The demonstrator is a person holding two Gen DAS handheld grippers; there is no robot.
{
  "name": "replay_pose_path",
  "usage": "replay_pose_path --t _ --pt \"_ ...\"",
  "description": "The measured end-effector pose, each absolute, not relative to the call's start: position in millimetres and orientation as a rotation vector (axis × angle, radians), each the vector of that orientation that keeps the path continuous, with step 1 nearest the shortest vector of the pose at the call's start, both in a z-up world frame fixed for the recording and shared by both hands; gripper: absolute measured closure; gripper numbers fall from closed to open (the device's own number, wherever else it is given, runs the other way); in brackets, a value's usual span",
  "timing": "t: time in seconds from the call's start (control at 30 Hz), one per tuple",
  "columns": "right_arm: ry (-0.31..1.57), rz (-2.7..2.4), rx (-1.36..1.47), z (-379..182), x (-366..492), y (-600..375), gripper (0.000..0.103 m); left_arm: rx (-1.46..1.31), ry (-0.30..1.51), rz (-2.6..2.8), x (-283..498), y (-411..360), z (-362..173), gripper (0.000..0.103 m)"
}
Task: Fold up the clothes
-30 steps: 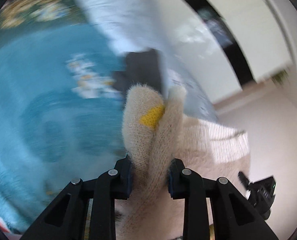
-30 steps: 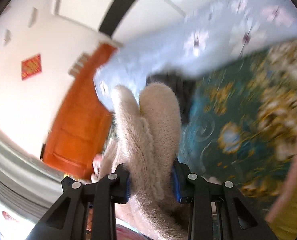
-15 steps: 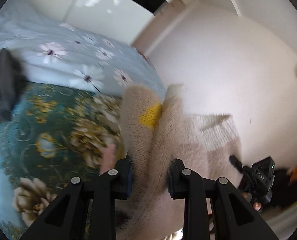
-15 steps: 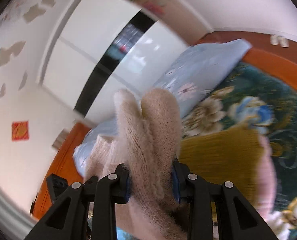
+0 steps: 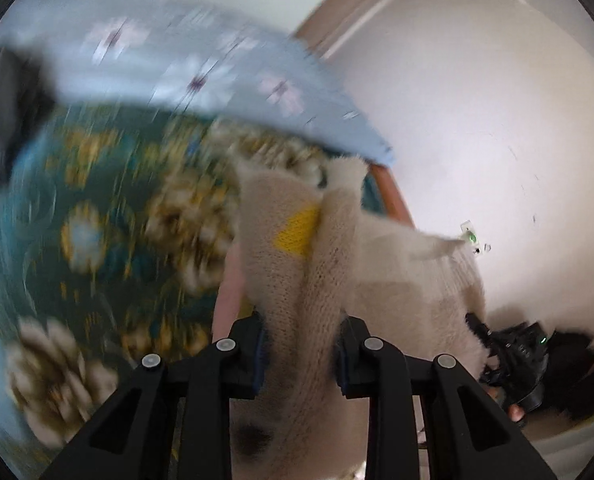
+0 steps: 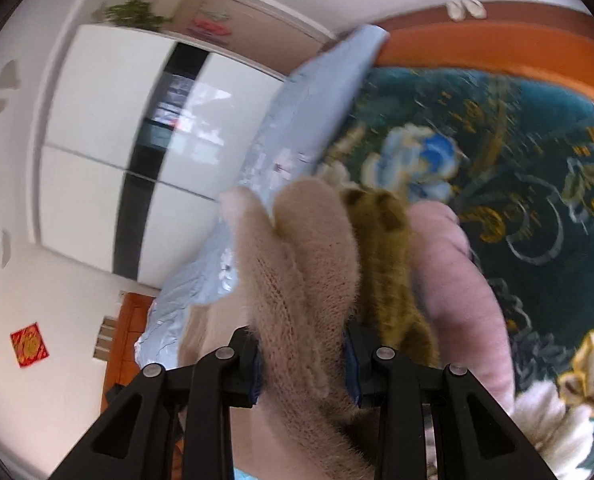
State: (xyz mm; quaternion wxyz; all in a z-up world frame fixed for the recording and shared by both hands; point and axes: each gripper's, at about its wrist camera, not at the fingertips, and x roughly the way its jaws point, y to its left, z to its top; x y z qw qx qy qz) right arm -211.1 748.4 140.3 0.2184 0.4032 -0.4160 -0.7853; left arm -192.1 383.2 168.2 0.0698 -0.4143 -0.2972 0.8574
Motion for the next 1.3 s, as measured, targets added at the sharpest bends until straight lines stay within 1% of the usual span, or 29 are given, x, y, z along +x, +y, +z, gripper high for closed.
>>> replay_pose_path --t 0.1,0.13,0.2,0.3,0.33,0.4,0.43,0.5,0.53,0.57,0.6,0.63,0.67,0.7,0.77,0.83,0.9,0.97,1.0,1.07,1.17,1.27,1.3 --pt "-1.144 -2.209 1.13 138.4 -212.5 747.7 0.069 -1.137 -0.827 2.617 -197.9 389.6 195.8 0.075" --pt "-1.145 -2.223 1.146 135.8 -213.1 747.8 0.069 -1.141 -0.822 2.624 -200.5 389.1 196.3 0.075" --pt "-1.145 -2.251 1.176 130.7 -214.3 748.1 0.069 -1.213 -0.832 2.616 -209.8 386.8 184.5 0.073" --pt "-1.146 -2.293 1.222 123.1 -216.1 748.4 0.068 -1.393 -0.914 2.558 -216.6 381.9 143.1 0.07" --pt "-1.157 -2.297 1.233 119.7 -215.9 749.1 0.068 -1.435 -0.945 2.545 -216.1 379.7 129.8 0.063" --pt "-1.223 -2.267 1.228 109.4 -212.4 753.1 0.065 -1.428 -1.026 2.522 -210.2 373.3 115.5 0.055" --pt "-1.246 -2.252 1.218 106.8 -212.2 754.7 0.065 -1.423 -1.063 2.508 -207.9 370.3 110.0 0.054" --pt "-1.244 -2.253 1.223 109.0 -214.2 754.4 0.06 -1.409 -1.105 2.488 -207.1 366.2 111.2 0.053" --pt "-1.25 -2.265 1.228 113.3 -214.7 754.5 0.058 -1.398 -1.078 2.516 -205.5 366.0 118.8 0.052" --pt "-1.256 -2.277 1.232 117.7 -215.1 754.6 0.05 -1.388 -1.05 2.545 -203.9 365.9 126.4 0.051" --pt "-1.261 -2.29 1.236 122.1 -215.5 754.7 0.046 -1.373 -1.023 2.576 -201.3 365.7 134.4 0.047" --pt "-1.252 -2.32 1.226 129.6 -215.2 754.7 0.045 -1.344 -1.0 2.618 -196.1 365.0 143.6 0.045" --pt "-1.205 -2.386 1.188 143.2 -212.8 753.3 0.045 -1.307 -0.981 2.669 -190.6 363.6 152.8 0.045" --pt "-1.118 -2.454 1.147 159.4 -209.0 746.9 0.044 -1.26 -0.968 2.715 -184.9 362.7 162.6 0.045" --pt "-0.878 -2.542 1.073 190.3 -202.4 721.8 0.044 -1.171 -0.945 2.743 -177.8 365.8 179.5 0.045" --pt "-0.647 -2.517 1.06 206.1 -198.0 685.3 0.044 -1.107 -0.897 2.733 -174.2 376.0 191.5 0.045" --pt "-0.435 -2.472 1.056 217.9 -194.8 649.3 0.043 -1.085 -0.804 2.69 -171.5 396.9 195.4 0.045" --pt "-0.298 -2.417 1.121 208.9 -197.6 619.4 0.043 -1.105 -0.692 2.643 -170.3 418.3 192.2 0.044" --pt "-0.254 -2.439 1.148 203.1 -199.5 613.0 0.043 -1.137 -0.626 2.646 -171.5 426.3 186.7 0.044" --pt "-0.225 -2.501 1.223 189.1 -207.6 612.5 0.043 -1.209 -0.594 2.675 -175.0 425.7 171.6 0.044" --pt "-0.288 -2.531 1.378 162.2 -227.2 630.4 0.043 -1.289 -0.661 2.645 -181.0 415.7 147.9 0.044" --pt "-0.326 -2.518 1.418 149.2 -235.7 637.4 0.043 -1.307 -0.646 2.6 -187.4 417.6 140.8 0.044" --pt "-0.322 -2.527 1.41 148.4 -236.6 637.5 0.043 -1.312 -0.603 2.617 -188.6 420.8 141.9 0.044"
